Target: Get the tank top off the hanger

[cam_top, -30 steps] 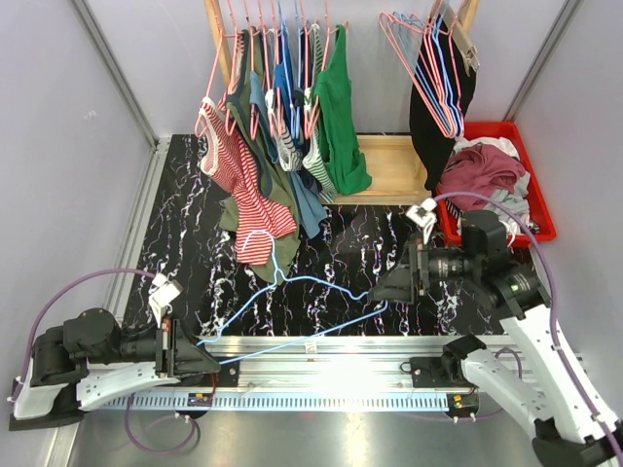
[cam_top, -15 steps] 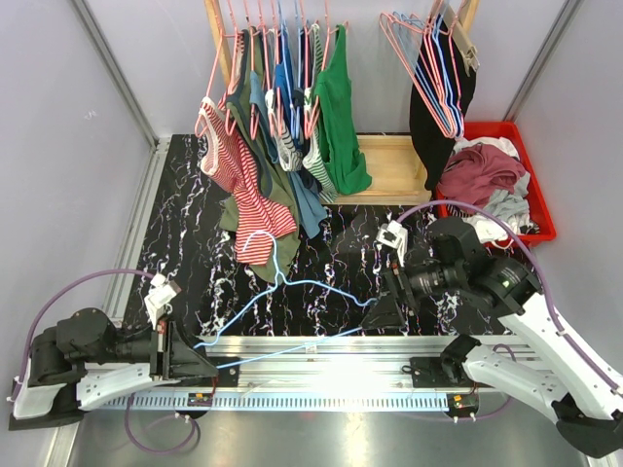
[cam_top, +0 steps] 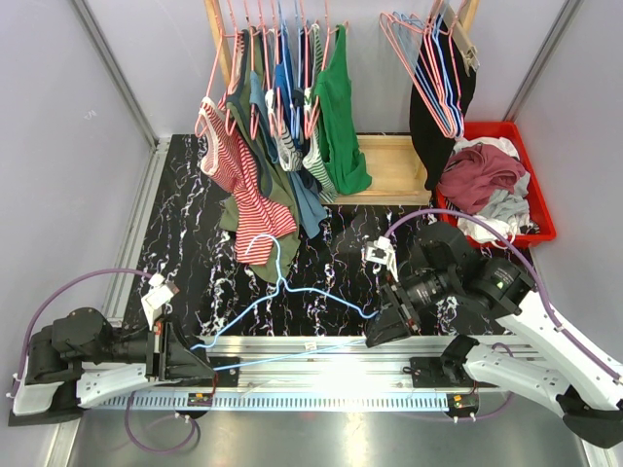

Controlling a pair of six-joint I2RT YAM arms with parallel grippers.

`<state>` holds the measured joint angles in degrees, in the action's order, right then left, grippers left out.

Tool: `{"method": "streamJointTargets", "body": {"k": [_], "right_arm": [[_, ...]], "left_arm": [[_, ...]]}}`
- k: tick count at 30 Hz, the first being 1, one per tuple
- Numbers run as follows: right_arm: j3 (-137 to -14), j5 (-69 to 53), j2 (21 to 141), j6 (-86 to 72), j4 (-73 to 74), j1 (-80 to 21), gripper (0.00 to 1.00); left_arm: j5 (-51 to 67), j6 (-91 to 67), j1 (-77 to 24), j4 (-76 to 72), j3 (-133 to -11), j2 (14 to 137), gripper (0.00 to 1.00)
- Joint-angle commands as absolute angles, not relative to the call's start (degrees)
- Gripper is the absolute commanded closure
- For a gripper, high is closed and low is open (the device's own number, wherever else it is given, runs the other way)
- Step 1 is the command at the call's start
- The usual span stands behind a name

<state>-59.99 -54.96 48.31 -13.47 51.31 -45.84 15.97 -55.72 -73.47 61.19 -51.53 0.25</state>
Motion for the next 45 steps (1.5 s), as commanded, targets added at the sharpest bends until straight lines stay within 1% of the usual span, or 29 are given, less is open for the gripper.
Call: {"method": "streamJointTargets", "body": {"k": [1,3,5,6,7,8,9,10,12,13,14,15,16,17,18,19,20,21,23,24,26,27,28,29,30,32,36,41,45], "right_arm": [[-61.9,-58.0,48.2,-13.4,50.9,-46.8,0.56],[-62.1,-59.5,48.1,-13.2,50.8,-46.8,0.57],[-62.0,-60.0,48.1,-13.4,50.7,-46.8,0.62],[-62.0,-59.7,48.0,-13.4,50.9,-46.8,0.71],[-61.8,-59.2,48.1,-13.5,51.0,-46.8,0.75],[-61.5,-59.2,48.2,-13.6,50.9,-46.8,0.82],[-61.5,-59.1,48.3,-13.7,51.0,-46.8,0.92],[-61.7,-58.5,48.4,-13.4,51.2,-47.0,0.99],[-62.6,-55.9,48.6,-12.8,51.9,-47.0,1.0],[-63.1,-52.6,48.7,-12.2,53.0,-46.9,1.0],[-64.5,-50.6,48.7,-11.8,53.8,-47.0,1.0],[-65.3,-46.9,48.4,-11.3,55.4,-46.9,1.0],[-66.0,-44.5,48.1,-10.9,55.9,-46.9,1.0],[-67.0,-41.9,47.7,-11.2,56.2,-46.9,1.0],[-67.3,-37.8,46.6,-11.6,56.5,-46.9,1.0],[-67.3,-36.6,46.0,-12.2,56.6,-46.9,1.0],[-67.5,-35.2,45.4,-12.4,56.9,-46.9,1.0],[-67.6,-33.7,44.2,-12.7,57.2,-46.9,1.0],[-68.3,-27.4,43.2,-13.6,58.8,-47.0,1.0],[-68.7,-22.6,42.0,-14.1,59.9,-46.9,1.0],[-69.5,-16.9,40.9,-15.7,61.0,-46.9,1.0],[-70.0,-10.2,39.7,-17.0,62.3,-46.9,1.0],[-70.2,-6.5,38.9,-17.6,62.9,-47.0,1.0],[-70.8,-3.1,38.3,-18.2,63.4,-46.9,1.0],[-71.2,3.4,37.1,-18.7,64.4,-46.9,1.0],[-72.8,9.6,35.8,-20.3,65.4,-47.0,1.0],[-75.5,25.7,34.5,-20.8,67.4,-46.9,1.0],[-77.0,31.3,38.0,-20.1,62.2,-46.9,1.0],[-78.7,35.6,46.5,-16.2,51.7,-47.0,1.0]], "left_arm": [[14.8,-55.2,-73.8,59.9,-52.6,-7.3,1.0],[14.7,-55.2,-73.9,60.2,-52.7,-7.3,1.0],[13.9,-55.3,-74.0,60.9,-52.8,-7.2,1.0],[13.8,-55.2,-74.1,61.1,-52.9,-7.2,1.0],[13.7,-55.3,-74.2,61.1,-52.9,-7.3,1.0],[13.4,-55.3,-74.2,61.4,-52.9,-7.3,1.0],[13.2,-55.3,-74.4,61.6,-53.1,-7.2,1.0],[13.1,-55.3,-74.4,61.6,-53.1,-7.2,1.0],[13.2,-55.4,-74.4,61.4,-52.7,-7.0,1.0],[13.4,-55.3,-74.4,61.2,-52.6,-6.5,1.0],[13.5,-55.1,-74.5,60.9,-52.4,-6.1,0.98],[13.6,-54.9,-74.5,60.5,-51.8,-5.5,0.91],[14.0,-54.0,-74.4,59.1,-51.4,-3.9,0.82],[14.5,-53.3,-74.5,58.2,-51.2,-2.7,0.71],[14.6,-52.3,-74.5,57.2,-50.9,-1.4,0.63],[14.6,-50.2,-74.5,55.9,-51.1,2.1,0.56],[14.5,-49.0,-74.5,54.9,-51.3,3.8,0.45],[14.2,-47.8,-74.5,54.2,-51.9,5.4,0.29],[12.1,-45.1,-74.6,52.5,-52.7,10.1,0.18],[10.9,-44.3,-74.5,52.4,-53.8,11.5,0.1],[5.4,-42.6,-74.5,53.3,-55.4,15.4,0.02],[3.0,-42.2,-74.5,54.0,-55.9,17.7,0.01],[-2.0,-41.5,-74.5,55.8,-56.4,18.8,0.01],[-4.1,-41.0,-74.4,56.4,-56.8,19.7,0.01],[-6.0,-40.9,-74.5,56.7,-56.8,20.5,0.01],[-11.0,-40.6,-74.5,57.3,-56.8,22.1,0.01],[-16.2,-40.1,-74.5,57.2,-57.0,23.1,0.01],[-18.8,-39.8,-74.5,56.2,-55.6,24.1,0.01],[-18.5,-39.7,-74.5,54.4,-54.1,24.3,0.01]]}}
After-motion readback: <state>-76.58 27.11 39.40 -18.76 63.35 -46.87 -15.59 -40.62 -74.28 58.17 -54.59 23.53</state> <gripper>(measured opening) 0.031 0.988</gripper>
